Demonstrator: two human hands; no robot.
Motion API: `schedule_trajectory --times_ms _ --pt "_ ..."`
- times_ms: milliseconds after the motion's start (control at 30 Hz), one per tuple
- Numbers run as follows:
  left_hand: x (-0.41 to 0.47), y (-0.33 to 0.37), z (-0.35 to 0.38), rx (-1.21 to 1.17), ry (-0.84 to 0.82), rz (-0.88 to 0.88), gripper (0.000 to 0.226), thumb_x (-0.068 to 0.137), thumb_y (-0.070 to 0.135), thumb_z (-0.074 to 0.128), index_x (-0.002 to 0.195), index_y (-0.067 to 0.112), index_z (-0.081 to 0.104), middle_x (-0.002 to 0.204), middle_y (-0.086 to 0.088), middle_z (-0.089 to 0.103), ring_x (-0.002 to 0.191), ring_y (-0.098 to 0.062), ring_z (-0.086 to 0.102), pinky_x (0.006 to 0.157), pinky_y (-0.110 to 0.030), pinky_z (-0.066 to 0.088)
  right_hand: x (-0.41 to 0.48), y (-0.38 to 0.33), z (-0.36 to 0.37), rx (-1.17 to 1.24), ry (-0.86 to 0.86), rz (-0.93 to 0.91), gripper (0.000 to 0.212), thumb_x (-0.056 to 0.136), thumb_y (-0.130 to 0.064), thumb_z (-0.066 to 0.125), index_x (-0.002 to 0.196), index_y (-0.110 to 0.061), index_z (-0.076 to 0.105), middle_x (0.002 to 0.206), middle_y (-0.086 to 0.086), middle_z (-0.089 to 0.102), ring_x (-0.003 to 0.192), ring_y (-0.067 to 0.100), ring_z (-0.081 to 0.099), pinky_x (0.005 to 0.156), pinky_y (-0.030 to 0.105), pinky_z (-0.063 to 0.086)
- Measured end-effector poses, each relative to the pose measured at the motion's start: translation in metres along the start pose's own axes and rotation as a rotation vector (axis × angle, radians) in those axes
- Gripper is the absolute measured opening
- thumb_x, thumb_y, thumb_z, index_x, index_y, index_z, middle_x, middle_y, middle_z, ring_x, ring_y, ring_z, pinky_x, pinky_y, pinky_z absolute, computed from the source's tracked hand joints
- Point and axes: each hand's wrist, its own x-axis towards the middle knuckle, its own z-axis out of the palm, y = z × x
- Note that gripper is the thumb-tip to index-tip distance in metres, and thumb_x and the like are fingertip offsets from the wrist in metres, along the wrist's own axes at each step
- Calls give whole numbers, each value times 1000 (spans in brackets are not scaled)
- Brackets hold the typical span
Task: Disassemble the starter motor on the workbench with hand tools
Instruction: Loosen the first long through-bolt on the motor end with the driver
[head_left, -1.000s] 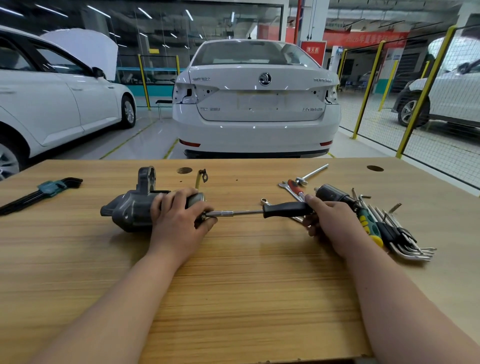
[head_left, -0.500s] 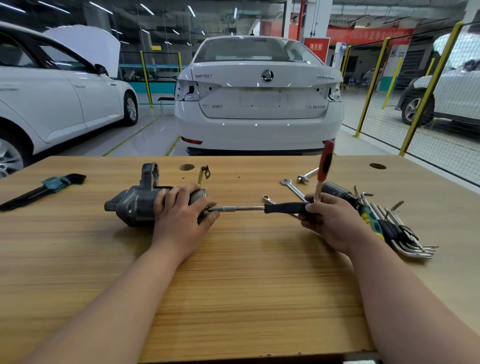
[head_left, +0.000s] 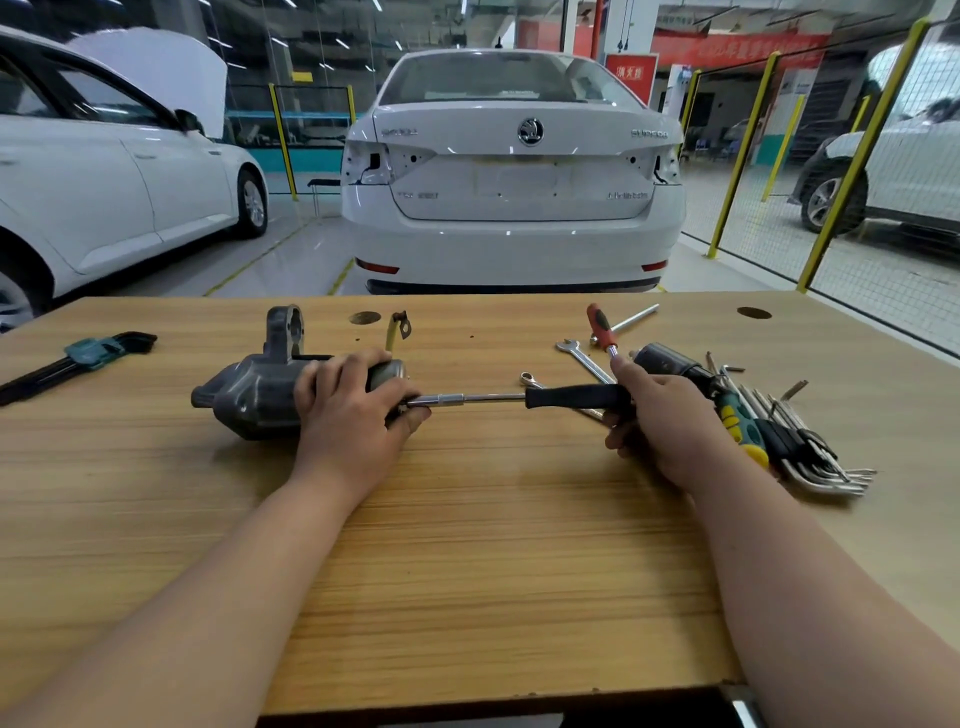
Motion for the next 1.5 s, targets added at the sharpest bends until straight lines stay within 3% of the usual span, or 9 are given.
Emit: schedule_trajectory --times_ms 133,467,633,767,900,1067,1167,1333,1500 --pt "-1 -1 0 -2 -1 14 21 84 41 66 101 29 70 133 -5 47 124 -22 24 107 -42 9 -5 -3 3 -127 -34 12 41 99 -54 45 96 -18 66 59 -1 69 48 13 63 46 27 49" --pt "0 -5 3 26 -21 7 40 86 61 41 111 41 64 135 1 44 126 -19 22 107 -36 4 -3 -2 -2 281 -187 11 10 96 -12 60 106 -10 61 88 13 67 67 19 64 65 33 53" --pt "-1 -3 2 29 -27 -5 42 85 62 38 110 41 64 134 0 45 126 -20 22 107 -38 5 -4 -5 0 363 -205 51 15 94 -2 58 108 -7 60 89 11 61 62 15 59 61 31 53" --pt "0 -3 2 23 -25 -3 28 90 57 46 104 40 65 133 0 45 126 -23 25 106 -39 6 -6 -6 2 384 -188 87 20 94 1 55 111 -9 57 90 13 59 63 18 57 60 30 53" --pt "-1 -2 1 23 -30 -9 22 88 51 55 102 38 66 133 0 45 126 -24 26 107 -42 8 -6 -6 7 378 -182 88 6 98 -12 55 104 -14 56 94 13 60 62 19 58 56 29 52" --pt "0 -1 -1 20 -35 6 21 87 47 57 101 34 67 133 -1 45 127 -27 28 107 -42 8 -5 -3 10 -125 -33 -76 23 101 -51 42 110 -31 49 78 0 74 57 21 71 49 28 52" --pt "-1 -1 0 18 -35 6 21 87 46 59 101 33 67 134 -2 45 127 -26 27 107 -42 8 -5 -3 9 -203 19 -112 29 101 -52 39 103 -27 53 61 0 68 43 15 60 42 25 46" --pt "-1 -1 0 13 -29 12 19 86 46 60 100 34 67 134 -1 45 126 -22 23 107 -40 6 -5 -2 8 -166 8 -108 26 100 -49 46 99 -26 57 60 -1 67 40 8 52 41 24 43" --pt "-1 -4 1 38 -48 6 23 88 51 52 106 41 62 136 3 40 129 -22 21 108 -39 3 -3 0 8 27 -31 -120 18 97 -36 59 111 -25 58 84 7 67 45 13 52 47 28 46"
